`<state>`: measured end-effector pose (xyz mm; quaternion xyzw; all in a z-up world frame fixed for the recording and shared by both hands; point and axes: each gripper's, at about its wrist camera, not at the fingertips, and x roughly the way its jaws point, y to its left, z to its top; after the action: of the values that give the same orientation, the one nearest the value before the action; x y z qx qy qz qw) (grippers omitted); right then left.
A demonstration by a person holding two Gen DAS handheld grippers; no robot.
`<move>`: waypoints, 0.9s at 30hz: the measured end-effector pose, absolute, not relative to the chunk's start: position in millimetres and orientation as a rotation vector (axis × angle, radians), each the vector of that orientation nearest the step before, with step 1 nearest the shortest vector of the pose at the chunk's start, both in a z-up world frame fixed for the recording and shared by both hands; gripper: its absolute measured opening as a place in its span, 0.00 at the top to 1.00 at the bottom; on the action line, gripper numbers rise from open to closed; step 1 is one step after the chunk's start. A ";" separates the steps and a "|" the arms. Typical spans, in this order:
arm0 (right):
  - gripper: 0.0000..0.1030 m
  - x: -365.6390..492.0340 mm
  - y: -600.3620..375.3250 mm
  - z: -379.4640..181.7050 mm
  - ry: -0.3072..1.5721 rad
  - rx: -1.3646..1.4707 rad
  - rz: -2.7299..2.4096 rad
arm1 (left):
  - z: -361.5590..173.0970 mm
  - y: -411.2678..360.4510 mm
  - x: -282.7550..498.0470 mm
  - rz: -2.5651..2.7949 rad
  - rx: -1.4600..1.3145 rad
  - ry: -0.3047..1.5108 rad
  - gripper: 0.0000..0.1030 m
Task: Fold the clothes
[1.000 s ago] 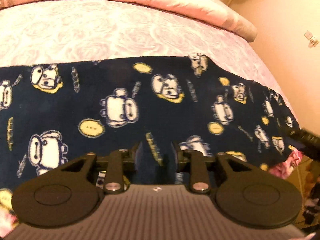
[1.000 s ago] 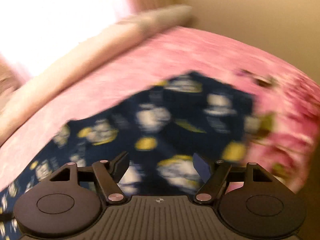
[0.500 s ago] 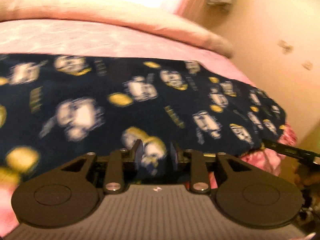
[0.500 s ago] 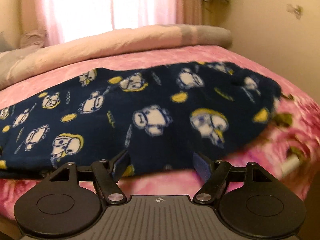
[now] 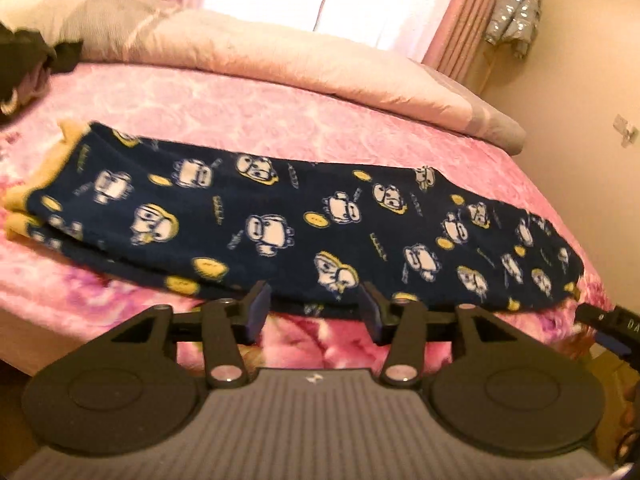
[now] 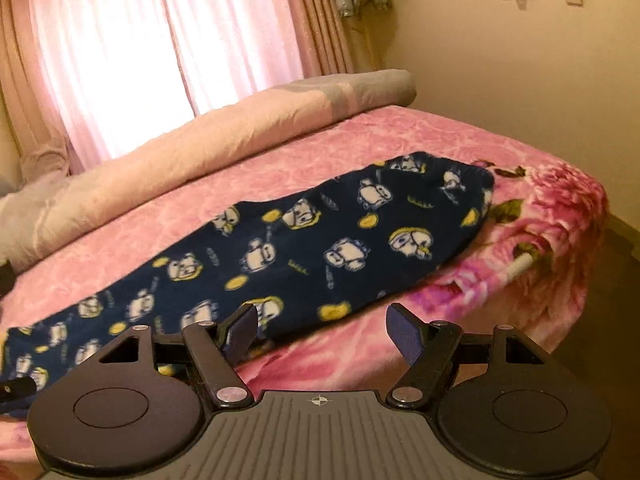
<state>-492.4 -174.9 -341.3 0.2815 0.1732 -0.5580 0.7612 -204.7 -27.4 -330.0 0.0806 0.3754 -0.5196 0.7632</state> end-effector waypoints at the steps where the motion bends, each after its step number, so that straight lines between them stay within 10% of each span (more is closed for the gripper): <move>1: 0.28 -491.5 -168.8 -339.6 0.385 0.621 -1.214 | -328.5 -21.2 -206.1 -1.129 0.183 0.809 0.53; 27: 0.28 -450.2 -87.5 -327.7 0.458 0.468 -1.123 | -329.0 49.8 -210.5 -1.073 0.252 0.745 0.47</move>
<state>-450.2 -87.5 -327.7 0.2177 0.2131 -0.5228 0.7962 -210.5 49.8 -329.0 0.1170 0.3456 -0.4977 0.7869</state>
